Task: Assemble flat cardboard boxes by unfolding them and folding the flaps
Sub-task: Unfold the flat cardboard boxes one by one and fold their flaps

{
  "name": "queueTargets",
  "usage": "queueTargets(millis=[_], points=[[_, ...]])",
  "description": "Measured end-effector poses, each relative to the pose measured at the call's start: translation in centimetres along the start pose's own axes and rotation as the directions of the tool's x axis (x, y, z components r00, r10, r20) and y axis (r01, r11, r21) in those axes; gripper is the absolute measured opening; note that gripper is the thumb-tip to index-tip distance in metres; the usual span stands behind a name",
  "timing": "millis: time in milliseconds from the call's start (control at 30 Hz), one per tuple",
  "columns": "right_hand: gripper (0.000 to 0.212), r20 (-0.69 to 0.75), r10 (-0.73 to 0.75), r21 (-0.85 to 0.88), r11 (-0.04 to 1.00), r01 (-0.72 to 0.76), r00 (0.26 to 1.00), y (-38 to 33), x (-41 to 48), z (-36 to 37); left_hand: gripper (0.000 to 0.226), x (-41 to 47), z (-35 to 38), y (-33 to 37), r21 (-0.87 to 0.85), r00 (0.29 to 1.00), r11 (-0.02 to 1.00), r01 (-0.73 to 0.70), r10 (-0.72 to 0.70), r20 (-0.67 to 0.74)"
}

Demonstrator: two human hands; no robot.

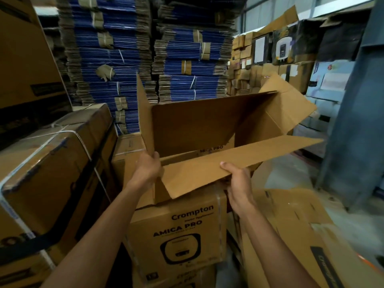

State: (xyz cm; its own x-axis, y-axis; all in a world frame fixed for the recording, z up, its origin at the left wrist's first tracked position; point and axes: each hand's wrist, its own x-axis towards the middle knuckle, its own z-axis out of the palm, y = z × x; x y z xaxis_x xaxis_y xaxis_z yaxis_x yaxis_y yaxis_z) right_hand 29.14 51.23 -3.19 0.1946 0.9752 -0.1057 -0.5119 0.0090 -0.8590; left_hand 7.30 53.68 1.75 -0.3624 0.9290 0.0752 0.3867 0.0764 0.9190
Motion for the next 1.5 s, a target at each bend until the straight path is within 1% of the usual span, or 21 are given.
queueTargets(millis=[67, 133, 200, 300, 400, 467, 533, 567, 600, 633, 700, 767, 833, 900, 967, 1100, 1167, 1267, 1333, 1400, 1500], points=[[0.031, 0.013, -0.017, -0.021, 1.000, 0.017, 1.000, -1.8, 1.0, 0.6, 0.029, -1.3, -0.8, 0.0, 0.088, 0.989, 0.996, -0.009, -0.004, 0.146], [0.011, 0.056, -0.055, -0.087, 0.994, 0.060, 0.997, -3.8, 1.6, 1.5, 0.025, -2.7, -1.1, 0.0, 0.135, 0.964, 0.988, -0.073, 0.035, 0.264], [0.011, 0.111, -0.084, -0.179, 0.978, 0.103, 0.990, -5.8, 1.9, 2.8, 0.028, -3.9, -0.8, 0.2, 0.086, 0.941, 0.989, -0.119, 0.085, 0.327], [0.009, 0.201, -0.066, -0.278, 0.953, 0.121, 0.977, -8.3, 2.8, 4.8, 0.044, -4.6, -0.2, 0.4, -0.054, 0.907, 0.994, -0.099, 0.112, 0.405], [0.015, 0.218, -0.020, -0.391, 0.914, 0.106, 0.976, -9.6, 4.1, 5.8, 0.058, -4.9, -0.4, -0.7, -0.181, 0.779, 0.970, -0.160, 0.236, 0.580], [0.024, 0.212, -0.022, -0.459, 0.880, 0.120, 0.977, -10.0, 4.6, 6.1, 0.063, -4.8, -0.7, -1.6, -0.148, 0.712, 0.956, -0.252, 0.287, 0.641], [0.031, 0.237, -0.025, -0.515, 0.844, 0.148, 0.971, -10.1, 4.9, 6.5, 0.069, -4.4, -0.5, -1.7, 0.024, 0.758, 0.912, -0.410, 0.326, 0.565], [0.037, 0.252, -0.019, -0.531, 0.833, 0.155, 0.968, -10.2, 4.9, 6.7, 0.052, -4.2, -0.2, -1.6, 0.114, 0.800, 0.879, -0.463, 0.359, 0.481], [0.048, 0.268, -0.010, -0.538, 0.828, 0.158, 0.963, -10.2, 4.8, 6.9, 0.024, -3.9, 0.2, -1.5, 0.174, 0.839, 0.860, -0.479, 0.391, 0.379], [0.060, 0.294, -0.005, -0.527, 0.834, 0.167, 0.956, -10.2, 4.6, 7.1, 0.017, -3.8, 0.7, -1.2, 0.209, 0.860, 0.850, -0.484, 0.417, 0.294], [0.071, 0.369, -0.025, -0.496, 0.840, 0.220, 0.929, -10.0, 4.2, 7.5, 0.031, -3.2, 1.8, -0.6, 0.249, 0.887, 0.854, -0.456, 0.414, 0.207], [0.061, 0.366, -0.095, -0.477, 0.835, 0.274, 0.926, -9.0, 3.4, 7.6, 0.035, -2.5, 2.6, 0.4, 0.263, 0.906, 0.867, -0.422, 0.396, 0.149], [0.042, 0.275, -0.167, -0.421, 0.864, 0.275, 0.947, -7.3, 2.3, 7.1, 0.032, -1.4, 3.0, 2.0, 0.258, 0.913, 0.876, -0.407, 0.391, 0.115], [0.030, 0.266, -0.129, -0.375, 0.899, 0.226, 0.955, -5.2, 1.0, 6.0, 0.026, -0.7, 3.1, 4.3, 0.189, 0.930, 0.910, -0.369, 0.361, 0.072], [0.031, 0.324, 0.018, -0.381, 0.917, 0.114, 0.946, -3.1, -0.8, 5.2, 0.021, 0.2, 3.0, 6.5, 0.079, 0.961, 0.958, -0.277, 0.275, 0.030], [0.038, 0.407, 0.306, -0.417, 0.901, -0.123, 0.860, 1.2, -4.0, 5.1, 0.020, 2.6, 2.8, 9.7, -0.148, 0.982, 0.976, -0.159, 0.141, -0.124], [0.048, 0.447, 0.367, -0.311, 0.919, -0.243, 0.816, 2.6, -5.0, 5.4, 0.018, 3.6, 2.5, 10.5, -0.280, 0.980, 0.952, -0.122, 0.071, -0.185], [0.069, 0.489, 0.355, -0.040, 0.921, -0.387, 0.797, 2.8, -5.6, 6.0, 0.011, 4.5, 2.4, 9.5, -0.478, 0.968, 0.877, -0.059, -0.066, -0.241], [0.075, 0.432, 0.346, 0.047, 0.914, -0.404, 0.833, 2.8, -5.5, 6.3, 0.014, 4.2, 2.7, 7.7, -0.613, 0.954, 0.790, -0.020, -0.169, -0.249], [0.074, 0.302, 0.321, 0.158, 0.912, -0.379, 0.898, 3.3, -5.3, 6.2, 0.014, 3.2, 3.5, 5.1, -0.712, 0.934, 0.701, 0.029, -0.273, -0.230], [0.058, 0.035, 0.220, 0.352, 0.910, -0.218, 0.975, 4.2, -3.8, 4.5, 0.014, 0.9, 4.6, 1.2, -0.852, 0.900, 0.513, 0.108, -0.414, -0.135]])
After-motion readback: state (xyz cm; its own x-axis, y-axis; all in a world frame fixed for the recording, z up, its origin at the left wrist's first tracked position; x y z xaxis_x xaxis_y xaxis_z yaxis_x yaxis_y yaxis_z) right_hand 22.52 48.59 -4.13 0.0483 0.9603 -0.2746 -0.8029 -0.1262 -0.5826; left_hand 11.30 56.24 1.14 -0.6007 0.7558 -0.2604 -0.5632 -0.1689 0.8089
